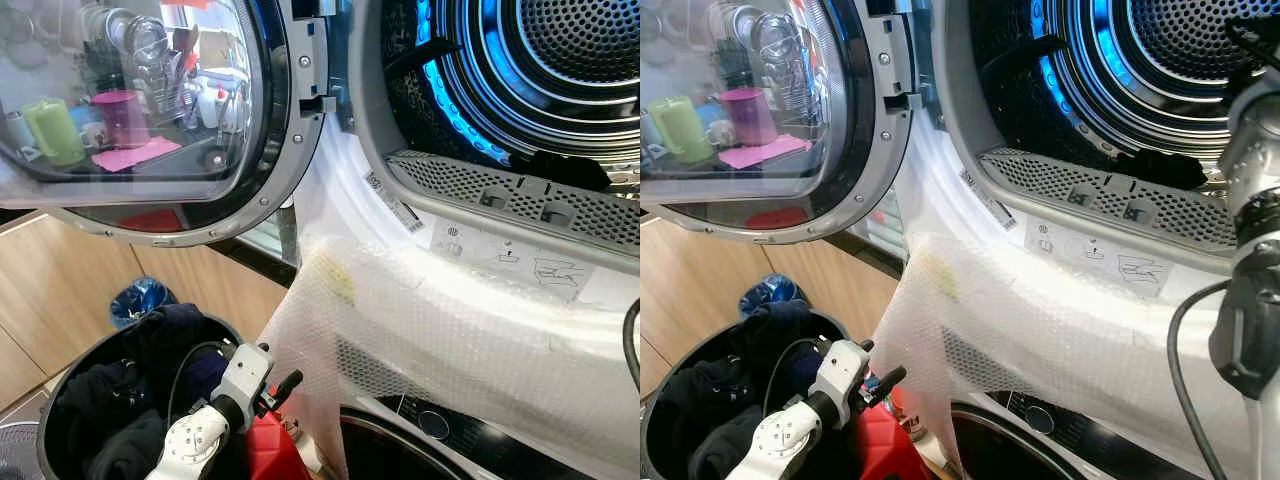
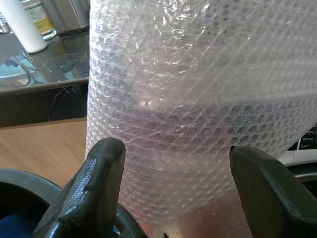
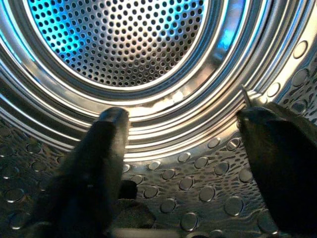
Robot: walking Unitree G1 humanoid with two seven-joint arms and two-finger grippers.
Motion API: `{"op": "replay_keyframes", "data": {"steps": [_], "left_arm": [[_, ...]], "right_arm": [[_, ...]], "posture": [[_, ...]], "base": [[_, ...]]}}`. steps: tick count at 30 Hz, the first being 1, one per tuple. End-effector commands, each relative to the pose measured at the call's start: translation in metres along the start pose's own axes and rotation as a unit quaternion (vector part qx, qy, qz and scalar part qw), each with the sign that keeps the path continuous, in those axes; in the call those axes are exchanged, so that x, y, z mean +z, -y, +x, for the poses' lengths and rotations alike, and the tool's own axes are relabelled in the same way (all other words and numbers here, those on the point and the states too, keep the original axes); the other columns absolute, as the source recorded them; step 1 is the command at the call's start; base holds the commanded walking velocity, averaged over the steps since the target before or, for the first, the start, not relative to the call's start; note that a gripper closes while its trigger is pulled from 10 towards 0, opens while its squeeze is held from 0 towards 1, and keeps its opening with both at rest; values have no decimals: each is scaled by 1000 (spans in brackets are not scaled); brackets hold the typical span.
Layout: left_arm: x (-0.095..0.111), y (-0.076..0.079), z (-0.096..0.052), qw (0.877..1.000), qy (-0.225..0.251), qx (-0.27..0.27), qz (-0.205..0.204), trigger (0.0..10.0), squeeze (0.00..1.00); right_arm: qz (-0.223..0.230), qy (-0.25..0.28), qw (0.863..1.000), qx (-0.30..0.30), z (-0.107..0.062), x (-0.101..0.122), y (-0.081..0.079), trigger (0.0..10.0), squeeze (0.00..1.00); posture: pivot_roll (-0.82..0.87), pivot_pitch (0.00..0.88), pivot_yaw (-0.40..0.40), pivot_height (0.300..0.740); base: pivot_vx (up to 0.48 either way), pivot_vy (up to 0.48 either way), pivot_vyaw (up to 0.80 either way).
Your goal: Clothes washing
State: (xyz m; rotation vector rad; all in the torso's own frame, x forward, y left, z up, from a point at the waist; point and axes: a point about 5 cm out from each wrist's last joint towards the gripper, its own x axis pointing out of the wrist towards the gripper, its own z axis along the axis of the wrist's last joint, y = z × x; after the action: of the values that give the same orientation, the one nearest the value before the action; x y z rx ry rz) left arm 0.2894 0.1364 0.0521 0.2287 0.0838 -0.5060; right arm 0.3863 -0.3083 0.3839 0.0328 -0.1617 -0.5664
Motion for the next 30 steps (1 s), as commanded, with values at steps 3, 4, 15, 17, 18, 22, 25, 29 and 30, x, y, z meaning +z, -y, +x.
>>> {"op": "replay_keyframes", "data": {"steps": [3, 4, 15, 17, 18, 22, 25, 29, 30], "left_arm": [[-12, 2, -6, 999, -30, -6, -15, 10000, 0], [-12, 2, -4, 999, -30, -6, -15, 10000, 0], [-9, -3, -3, 1000, -28, -5, -12, 10000, 0], [-8, -5, -3, 1000, -28, -1, -13, 10000, 0], [-8, -6, -3, 999, -28, 4, -16, 10000, 0], [-9, -3, -3, 999, -30, -5, -15, 10000, 0], [-10, -1, -3, 999, -32, -11, -16, 10000, 0], [-9, -1, -3, 999, -32, -12, -16, 10000, 0], [-9, -1, -3, 999, -32, -13, -16, 10000, 0]], "right_arm": [[-13, 19, 1000, 10, -1, 8, -4, 10000, 0], [-16, 17, 1000, 15, -1, 7, -5, 10000, 0], [-9, 70, 997, -14, -3, 39, 7, 10000, 0], [-4, 89, 996, -8, -5, 52, 6, 10000, 0], [-28, 101, 994, 11, -7, 59, 0, 10000, 0], [-106, 110, 988, 17, -7, 57, -5, 10000, 0], [-93, 132, 987, 9, -8, 63, -1, 10000, 0], [-85, 128, 988, 20, -7, 59, -2, 10000, 0], [-73, 130, 988, 33, -8, 58, -5, 10000, 0]], "posture": [[25, 0, 70, 740], [23, 0, 73, 740], [27, 0, 89, 740], [24, 0, 89, 740], [17, 0, 91, 740], [-6, 0, 99, 740], [-4, 0, 102, 740], [-1, 0, 102, 740], [0, 0, 102, 740]], "base": [[0, 0, 0], [0, 0, 0], [0, 0, 0], [0, 0, 0], [0, 0, 0], [0, 0, 0], [0, 0, 0], [0, 0, 0], [0, 0, 0]]}}
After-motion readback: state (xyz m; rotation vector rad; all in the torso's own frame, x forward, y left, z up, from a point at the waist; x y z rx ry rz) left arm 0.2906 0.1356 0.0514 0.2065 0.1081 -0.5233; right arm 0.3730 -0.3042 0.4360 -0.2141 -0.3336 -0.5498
